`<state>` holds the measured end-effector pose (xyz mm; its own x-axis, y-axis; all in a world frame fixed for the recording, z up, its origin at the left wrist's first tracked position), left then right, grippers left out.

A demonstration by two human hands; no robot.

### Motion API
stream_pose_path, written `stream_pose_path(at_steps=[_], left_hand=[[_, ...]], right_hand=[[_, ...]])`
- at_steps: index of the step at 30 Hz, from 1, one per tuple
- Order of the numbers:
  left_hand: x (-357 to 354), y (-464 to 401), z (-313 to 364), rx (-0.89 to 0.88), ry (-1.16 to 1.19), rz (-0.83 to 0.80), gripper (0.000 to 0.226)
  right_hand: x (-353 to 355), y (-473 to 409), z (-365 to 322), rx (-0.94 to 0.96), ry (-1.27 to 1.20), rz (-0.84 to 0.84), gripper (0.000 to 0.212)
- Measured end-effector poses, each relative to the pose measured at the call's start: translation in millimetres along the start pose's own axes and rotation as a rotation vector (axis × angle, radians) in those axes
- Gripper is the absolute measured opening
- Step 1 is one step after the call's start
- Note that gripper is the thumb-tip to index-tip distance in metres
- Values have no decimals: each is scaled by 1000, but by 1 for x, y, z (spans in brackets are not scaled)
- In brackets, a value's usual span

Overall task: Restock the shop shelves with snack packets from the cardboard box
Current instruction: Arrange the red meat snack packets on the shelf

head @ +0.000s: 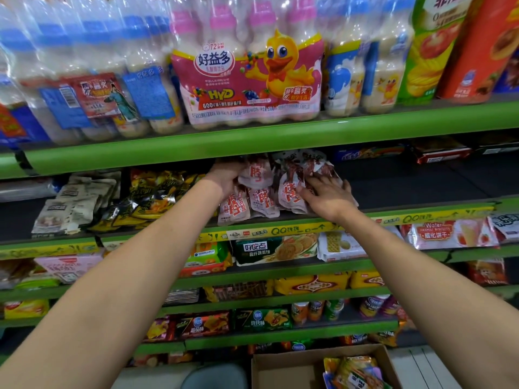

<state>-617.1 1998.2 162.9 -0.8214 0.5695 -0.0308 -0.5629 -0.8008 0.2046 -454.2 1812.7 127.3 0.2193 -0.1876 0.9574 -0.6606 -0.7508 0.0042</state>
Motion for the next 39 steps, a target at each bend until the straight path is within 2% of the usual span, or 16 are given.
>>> stream_pose_path(at_steps=[3, 8, 13, 18, 20, 22, 25, 29, 32, 34, 35, 37, 39], left_hand=[[23, 2, -18, -26, 67, -7, 11], [39, 2, -39, -127, -264, 97, 21], [33, 3, -27, -182, -305, 98, 23], [22, 11, -13, -279, -635, 42, 26], [20, 16, -10, -328, -719, 52, 29], [17, 20, -7, -347, -698, 57, 30], [2, 26, -7, -354, -781, -27, 44], [-22, 31, -17, -426, -1061, -239, 44], [-17, 31, -18, -458, -1161, -159, 37], [-19, 33, -11, -520, -1138, -96, 43], [-22, 35, -8, -541, -1108, -92, 50], [-33, 35, -9, -547, -1115, -155, 63], [-46, 35, -19, -520, -1215, -261, 64]], right_hand=[[-4, -1, -1, 11, 25, -26, 74], [-10, -5, 1, 16, 48, -61, 86], [-12, -7, 1, 23, 74, -71, 60], [-2, -8, -12, 32, 173, -83, 51], [6, -10, -22, -4, 108, -36, 50], [9, -10, -30, -66, -31, -34, 53], [0, -5, -48, -28, 13, -108, 67], [-5, 1, -46, 35, 80, -138, 65], [13, -1, -32, 29, 4, -52, 61], [22, -6, -20, 15, -19, 5, 57], [20, -8, -16, 12, 0, -19, 57], [8, -6, -13, 12, 68, -111, 61], [0, -2, -11, 14, 121, -135, 63]])
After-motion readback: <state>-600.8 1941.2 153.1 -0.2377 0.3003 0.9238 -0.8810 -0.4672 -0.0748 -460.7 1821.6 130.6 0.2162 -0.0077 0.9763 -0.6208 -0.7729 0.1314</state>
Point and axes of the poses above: each hand's wrist, its own y-axis away from the middle knuckle, its own x-axis out of the back of the hand, z = x × y, the point moved 8 cm from there along -y, towards the middle knuckle, and after that the axes turned 5 degrees about -x, right-handed, at the moved point
